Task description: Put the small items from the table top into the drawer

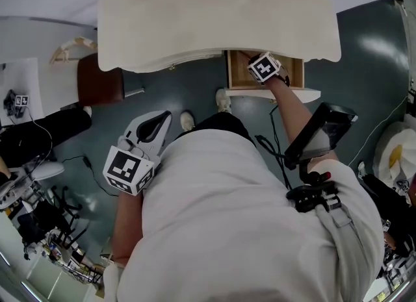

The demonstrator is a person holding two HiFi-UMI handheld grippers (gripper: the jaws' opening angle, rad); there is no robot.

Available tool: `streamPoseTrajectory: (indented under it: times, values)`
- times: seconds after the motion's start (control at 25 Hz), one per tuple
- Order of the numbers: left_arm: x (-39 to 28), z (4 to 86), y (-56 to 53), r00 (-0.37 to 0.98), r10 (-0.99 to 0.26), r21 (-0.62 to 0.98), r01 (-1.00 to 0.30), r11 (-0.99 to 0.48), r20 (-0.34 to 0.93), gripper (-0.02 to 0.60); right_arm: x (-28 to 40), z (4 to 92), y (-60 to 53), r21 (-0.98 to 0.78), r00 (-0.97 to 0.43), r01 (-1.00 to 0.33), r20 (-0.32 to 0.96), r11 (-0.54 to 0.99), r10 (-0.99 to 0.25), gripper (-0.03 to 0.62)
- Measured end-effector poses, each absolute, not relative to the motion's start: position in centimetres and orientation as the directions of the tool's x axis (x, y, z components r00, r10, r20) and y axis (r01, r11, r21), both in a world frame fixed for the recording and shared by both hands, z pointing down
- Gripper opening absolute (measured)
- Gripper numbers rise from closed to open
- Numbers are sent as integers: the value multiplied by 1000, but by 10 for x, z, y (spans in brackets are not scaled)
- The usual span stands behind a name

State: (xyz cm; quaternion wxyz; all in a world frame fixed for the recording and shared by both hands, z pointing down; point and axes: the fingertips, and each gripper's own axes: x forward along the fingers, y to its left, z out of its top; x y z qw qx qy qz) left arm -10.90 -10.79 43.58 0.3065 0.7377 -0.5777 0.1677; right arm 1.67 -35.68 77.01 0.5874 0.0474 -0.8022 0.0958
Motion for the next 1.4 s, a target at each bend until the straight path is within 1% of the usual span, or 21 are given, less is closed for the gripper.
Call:
streamPoseTrajectory:
  times: [0.36, 0.64, 0.68, 0.76, 0.8, 0.88, 1.04, 1.2, 1.4]
  values:
    - [-109, 433, -91, 267, -752, 268, -955, -124, 603, 0, 9, 774, -333, -113, -288, -131, 955, 985, 71, 48]
    - [-104, 440, -107, 269, -748, 282, -953, -114, 606, 1, 15, 786, -348, -114, -273, -106, 959, 988, 81, 51]
    - [-104, 439, -103, 269, -749, 282, -953, -114, 606, 1, 18, 785, -345, -112, -262, -108, 962, 988, 80, 54]
    - [-105, 436, -94, 270, -750, 282, -952, -116, 603, 0, 25, 782, -338, -107, -228, -123, 971, 987, 77, 82]
    - [-107, 434, -93, 271, -751, 282, -952, -118, 602, 1, 22, 781, -337, -110, -236, -124, 969, 986, 78, 89]
    - [-109, 436, -98, 274, -752, 283, -951, -120, 600, 1, 18, 782, -342, -116, -260, -124, 962, 985, 81, 89]
    - [-109, 438, -102, 283, -754, 285, -949, -132, 592, 0, 22, 779, -347, -107, -267, -130, 961, 986, 69, 94]
    - [-115, 437, -100, 302, -758, 287, -945, -157, 578, 1, 18, 765, -350, -89, -291, -128, 955, 988, 48, 91]
    - [-117, 432, -92, 334, -766, 289, -936, -201, 549, 0, 27, 737, -347, -50, -305, -179, 952, 983, -7, 57]
